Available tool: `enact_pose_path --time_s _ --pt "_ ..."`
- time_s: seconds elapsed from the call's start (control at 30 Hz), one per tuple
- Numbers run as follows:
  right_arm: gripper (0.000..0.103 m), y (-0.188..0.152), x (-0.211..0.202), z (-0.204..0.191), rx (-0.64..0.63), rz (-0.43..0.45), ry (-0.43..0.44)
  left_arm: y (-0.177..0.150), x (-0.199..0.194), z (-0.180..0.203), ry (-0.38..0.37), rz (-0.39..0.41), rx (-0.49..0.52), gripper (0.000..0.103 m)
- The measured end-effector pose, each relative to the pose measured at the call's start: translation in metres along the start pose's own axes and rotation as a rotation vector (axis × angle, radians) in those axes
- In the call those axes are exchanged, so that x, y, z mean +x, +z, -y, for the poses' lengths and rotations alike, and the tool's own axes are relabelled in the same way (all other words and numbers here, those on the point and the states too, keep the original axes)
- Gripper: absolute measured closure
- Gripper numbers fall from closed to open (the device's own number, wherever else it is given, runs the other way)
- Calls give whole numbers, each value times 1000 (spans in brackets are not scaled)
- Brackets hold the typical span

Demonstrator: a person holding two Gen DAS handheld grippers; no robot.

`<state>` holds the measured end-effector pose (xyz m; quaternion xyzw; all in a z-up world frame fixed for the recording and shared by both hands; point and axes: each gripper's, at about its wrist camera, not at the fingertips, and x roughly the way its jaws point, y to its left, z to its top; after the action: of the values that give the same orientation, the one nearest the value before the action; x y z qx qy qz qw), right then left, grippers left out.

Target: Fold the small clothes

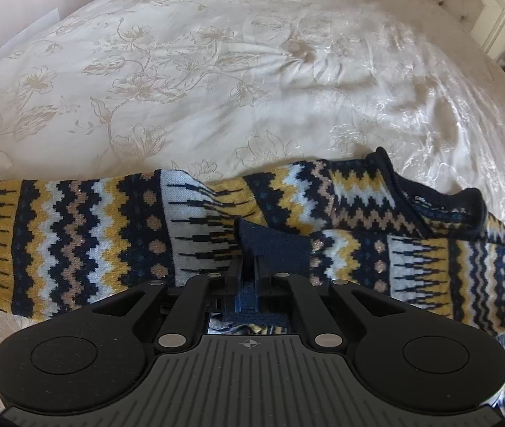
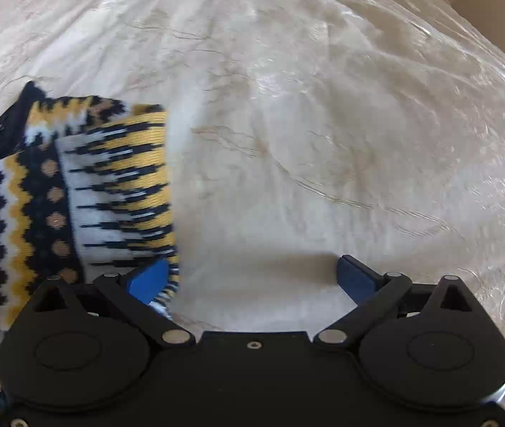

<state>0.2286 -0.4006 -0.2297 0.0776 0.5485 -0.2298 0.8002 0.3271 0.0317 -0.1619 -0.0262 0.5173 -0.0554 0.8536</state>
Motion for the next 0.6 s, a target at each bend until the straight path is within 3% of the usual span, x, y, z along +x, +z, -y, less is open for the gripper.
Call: enact_pose_path --time_s 0.07,0.13,0.23,0.33,0.43,0.53,0.6 --pt "4 -1 2 16 37 -20 -45 -4 3 -1 15 -5 8 92" --pt "4 -1 -4 27 84 -13 -36 -9 6 -4 23 -19 4 83" --pt "6 1 -26 36 165 70 64 -16 10 -5 27 -31 -1 82" --pt "5 10 -36 25 143 125 152 -22 13 -4 32 -46 0 79" --pt "5 23 -32 3 88 125 207 -25 13 -4 28 -50 -4 75" --pt "5 35 -20 -20 18 113 197 -25 11 -3 20 -50 1 72" --pt "5 43 -4 -26 -14 77 144 -27 10 -4 14 -52 7 71"
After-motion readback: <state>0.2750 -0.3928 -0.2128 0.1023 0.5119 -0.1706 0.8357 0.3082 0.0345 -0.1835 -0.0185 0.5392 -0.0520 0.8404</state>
